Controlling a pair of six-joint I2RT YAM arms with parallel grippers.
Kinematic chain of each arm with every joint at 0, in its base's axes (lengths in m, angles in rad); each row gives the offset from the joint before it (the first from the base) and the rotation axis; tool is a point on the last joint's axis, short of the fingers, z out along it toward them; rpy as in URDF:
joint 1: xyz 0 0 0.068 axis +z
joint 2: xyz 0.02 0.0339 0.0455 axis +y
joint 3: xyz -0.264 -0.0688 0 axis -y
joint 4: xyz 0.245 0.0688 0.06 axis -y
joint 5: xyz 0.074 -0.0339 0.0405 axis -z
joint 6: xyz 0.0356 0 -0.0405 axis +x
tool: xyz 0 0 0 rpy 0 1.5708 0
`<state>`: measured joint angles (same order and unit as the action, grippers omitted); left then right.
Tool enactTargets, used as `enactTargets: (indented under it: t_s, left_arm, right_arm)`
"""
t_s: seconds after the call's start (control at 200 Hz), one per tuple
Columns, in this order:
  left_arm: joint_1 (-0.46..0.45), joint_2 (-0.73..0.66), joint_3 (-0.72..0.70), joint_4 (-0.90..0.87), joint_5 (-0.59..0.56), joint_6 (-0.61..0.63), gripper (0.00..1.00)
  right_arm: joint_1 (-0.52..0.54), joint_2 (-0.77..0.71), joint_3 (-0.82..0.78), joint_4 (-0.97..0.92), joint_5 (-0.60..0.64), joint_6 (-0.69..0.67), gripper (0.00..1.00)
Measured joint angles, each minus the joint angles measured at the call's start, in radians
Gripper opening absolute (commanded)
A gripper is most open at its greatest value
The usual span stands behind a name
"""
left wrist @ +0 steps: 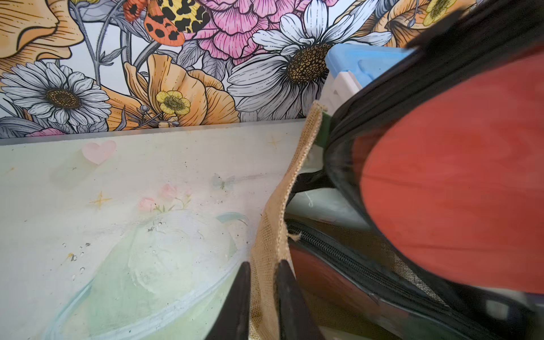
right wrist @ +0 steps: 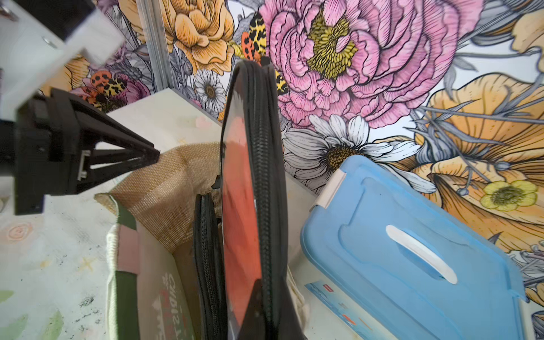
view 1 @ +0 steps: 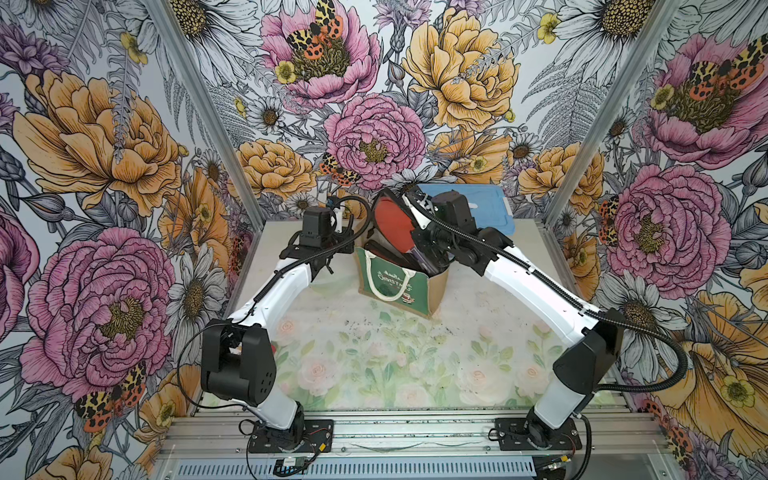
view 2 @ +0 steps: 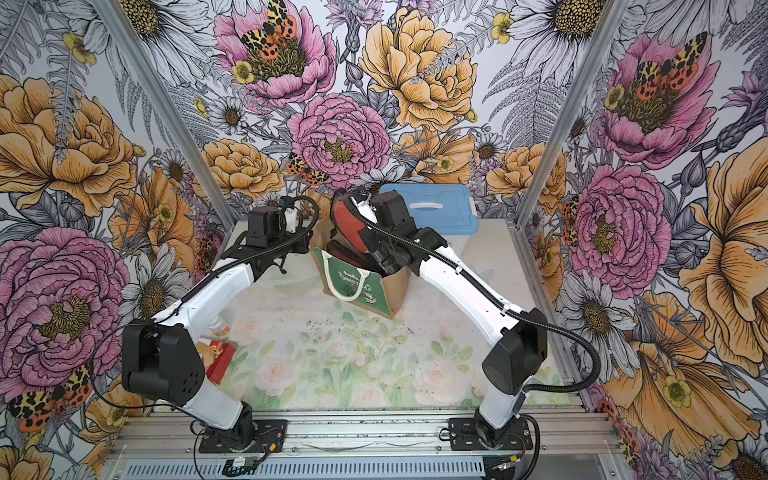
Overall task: Remove the ping pong set from the canvas bag
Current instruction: Pick up the ping pong set from the canvas bag, then move the canvas bag to the center of the board.
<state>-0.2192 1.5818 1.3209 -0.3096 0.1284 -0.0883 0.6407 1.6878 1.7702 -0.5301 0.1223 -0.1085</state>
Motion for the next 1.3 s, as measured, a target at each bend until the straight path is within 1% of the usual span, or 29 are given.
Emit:
enactTargets:
  t_s: [0.085, 0.205, 0.255, 0.395, 0.565, 0.756, 0.936, 1.106, 1.246, 1.301]
  left_arm:
    - [0.000, 0.000, 0.003, -0.002, 0.001, -0.004, 0.22]
    - [0.000, 0.006, 0.019, -0.008, 0.008, -0.006, 0.31]
    - [0.002, 0.012, 0.031, -0.009, 0.011, -0.009, 0.37]
    - [0.008, 0.051, 0.093, -0.025, 0.022, 0.007, 0.49]
    - [0.012, 0.113, 0.188, -0.063, 0.060, 0.016, 0.55]
    - [0.012, 0.153, 0.240, -0.107, 0.134, 0.023, 0.60]
    - [0.012, 0.188, 0.283, -0.163, 0.197, 0.054, 0.61]
    - [0.012, 0.217, 0.301, -0.203, 0.207, 0.079, 0.60]
    - [0.011, 0.280, 0.360, -0.238, 0.206, 0.100, 0.51]
    - [0.009, 0.306, 0.381, -0.251, 0.206, 0.105, 0.43]
  right_arm:
    - [0.000, -0.047, 0.000, 0.009, 0.002, 0.011, 0.00]
    - [-0.001, -0.120, 0.000, 0.033, 0.010, 0.018, 0.00]
    - [-0.001, -0.148, 0.000, 0.042, 0.016, 0.021, 0.00]
    - [-0.001, -0.232, 0.000, 0.056, 0.042, 0.030, 0.00]
    - [-0.001, -0.338, -0.036, 0.075, 0.102, 0.041, 0.00]
    - [-0.004, -0.465, -0.157, 0.082, 0.214, 0.064, 0.00]
    - [-0.006, -0.557, -0.268, 0.042, 0.335, 0.123, 0.00]
    - [-0.008, -0.631, -0.381, -0.029, 0.402, 0.215, 0.00]
    - [-0.014, -0.675, -0.479, -0.076, 0.413, 0.300, 0.00]
    - [-0.017, -0.688, -0.515, -0.098, 0.412, 0.334, 0.00]
